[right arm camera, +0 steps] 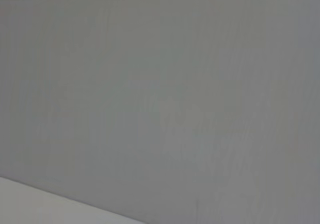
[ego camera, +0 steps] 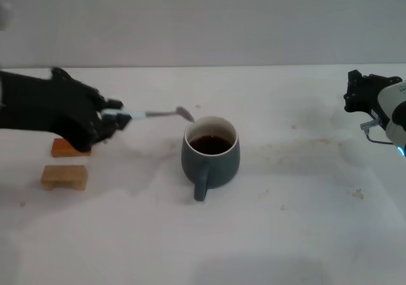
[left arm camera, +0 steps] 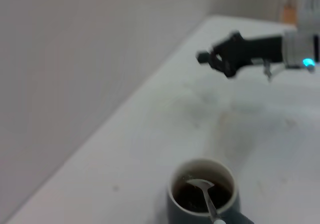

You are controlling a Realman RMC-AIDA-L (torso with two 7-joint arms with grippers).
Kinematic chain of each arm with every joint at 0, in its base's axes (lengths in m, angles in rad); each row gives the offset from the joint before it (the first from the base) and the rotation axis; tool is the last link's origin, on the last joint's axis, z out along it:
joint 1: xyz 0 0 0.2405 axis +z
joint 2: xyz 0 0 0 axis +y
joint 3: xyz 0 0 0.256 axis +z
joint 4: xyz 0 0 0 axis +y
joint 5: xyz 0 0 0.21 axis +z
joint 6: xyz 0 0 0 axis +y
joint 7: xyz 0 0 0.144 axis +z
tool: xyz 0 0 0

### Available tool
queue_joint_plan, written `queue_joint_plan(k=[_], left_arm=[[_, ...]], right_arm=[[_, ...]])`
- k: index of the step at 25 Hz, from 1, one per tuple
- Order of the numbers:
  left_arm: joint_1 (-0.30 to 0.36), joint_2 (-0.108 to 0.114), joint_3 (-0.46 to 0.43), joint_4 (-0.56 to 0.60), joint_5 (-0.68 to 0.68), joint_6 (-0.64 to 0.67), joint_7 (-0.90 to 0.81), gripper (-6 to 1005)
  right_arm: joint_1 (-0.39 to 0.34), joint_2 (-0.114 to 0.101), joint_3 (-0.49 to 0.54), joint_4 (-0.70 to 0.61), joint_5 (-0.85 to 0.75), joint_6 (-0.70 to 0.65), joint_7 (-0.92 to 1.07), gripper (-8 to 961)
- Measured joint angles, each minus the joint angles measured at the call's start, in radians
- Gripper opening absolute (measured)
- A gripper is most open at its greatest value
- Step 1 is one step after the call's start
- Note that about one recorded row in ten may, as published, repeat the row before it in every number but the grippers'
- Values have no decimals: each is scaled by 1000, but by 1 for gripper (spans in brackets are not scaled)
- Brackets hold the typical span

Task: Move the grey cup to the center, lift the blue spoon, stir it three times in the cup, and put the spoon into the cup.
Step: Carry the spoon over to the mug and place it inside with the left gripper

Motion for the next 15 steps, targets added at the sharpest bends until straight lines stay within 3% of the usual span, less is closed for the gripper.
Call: queue_joint_plan(k=[5,15], left_arm=[[-48,-2,96,64,73,23,-22,173],[-140,-2,184,150,155,93,-60,172]], right_arm=[[-8,1,0,2,0,0,0,0],[-13,3,-8,2,-6,0,0,0]])
